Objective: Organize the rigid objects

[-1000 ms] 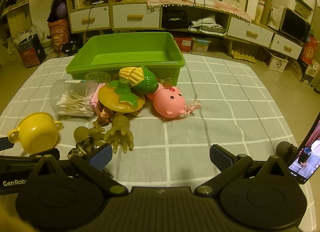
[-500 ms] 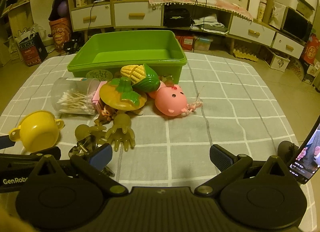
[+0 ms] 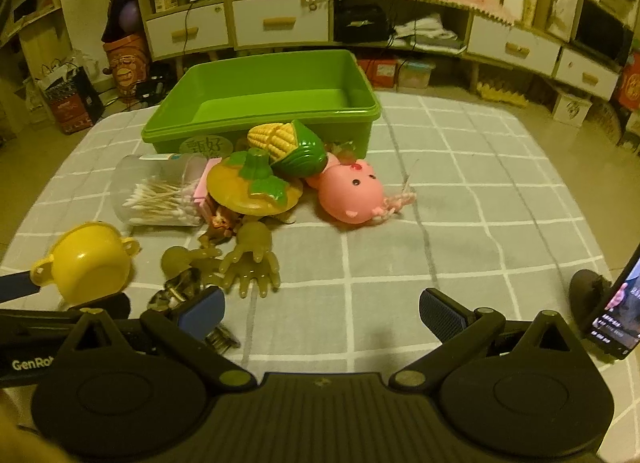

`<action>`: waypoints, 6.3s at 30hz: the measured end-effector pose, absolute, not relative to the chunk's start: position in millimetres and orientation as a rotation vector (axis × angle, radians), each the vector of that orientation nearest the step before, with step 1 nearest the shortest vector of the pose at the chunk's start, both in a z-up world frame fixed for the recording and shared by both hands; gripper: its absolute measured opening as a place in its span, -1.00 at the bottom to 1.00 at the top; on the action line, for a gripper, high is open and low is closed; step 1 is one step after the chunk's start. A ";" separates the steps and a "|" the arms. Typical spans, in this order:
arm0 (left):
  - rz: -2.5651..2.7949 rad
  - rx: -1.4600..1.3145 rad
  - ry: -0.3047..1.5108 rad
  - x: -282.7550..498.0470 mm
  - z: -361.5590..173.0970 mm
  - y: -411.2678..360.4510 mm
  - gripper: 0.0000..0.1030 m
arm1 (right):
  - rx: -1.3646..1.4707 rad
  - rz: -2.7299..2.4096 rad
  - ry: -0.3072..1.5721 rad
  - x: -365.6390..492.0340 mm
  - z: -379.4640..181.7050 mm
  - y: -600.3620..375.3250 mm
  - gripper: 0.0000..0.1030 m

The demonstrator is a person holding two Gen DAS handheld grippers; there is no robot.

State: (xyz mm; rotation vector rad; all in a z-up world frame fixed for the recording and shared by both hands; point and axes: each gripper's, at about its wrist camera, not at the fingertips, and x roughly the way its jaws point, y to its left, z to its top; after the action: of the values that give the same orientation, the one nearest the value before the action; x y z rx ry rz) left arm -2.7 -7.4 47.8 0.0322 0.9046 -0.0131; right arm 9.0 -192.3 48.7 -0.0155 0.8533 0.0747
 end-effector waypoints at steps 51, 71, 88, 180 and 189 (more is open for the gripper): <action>-0.117 -0.021 0.873 99.0 45.9 -14.9 0.61 | 0.193 0.257 0.986 161.9 49.8 -206.4 -0.44; -0.131 -0.050 0.850 93.8 53.6 -3.9 0.60 | 0.219 0.281 0.991 156.6 61.3 -208.8 -0.89; -0.147 -0.022 0.838 91.2 56.7 -4.9 0.59 | 0.141 0.268 0.953 156.6 49.9 -192.1 -0.71; -0.139 -0.005 0.882 38.9 93.1 20.2 0.96 | 0.101 0.117 0.865 49.9 117.8 -175.9 0.32; -0.122 -0.042 0.924 43.5 72.1 34.4 0.96 | 0.144 0.147 0.971 59.8 87.8 -172.9 0.32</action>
State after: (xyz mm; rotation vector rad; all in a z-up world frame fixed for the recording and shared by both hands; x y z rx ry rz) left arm 43.5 34.4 72.1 -0.0421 0.9243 -0.1218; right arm 59.8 -172.9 87.8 0.1436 0.9713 0.1474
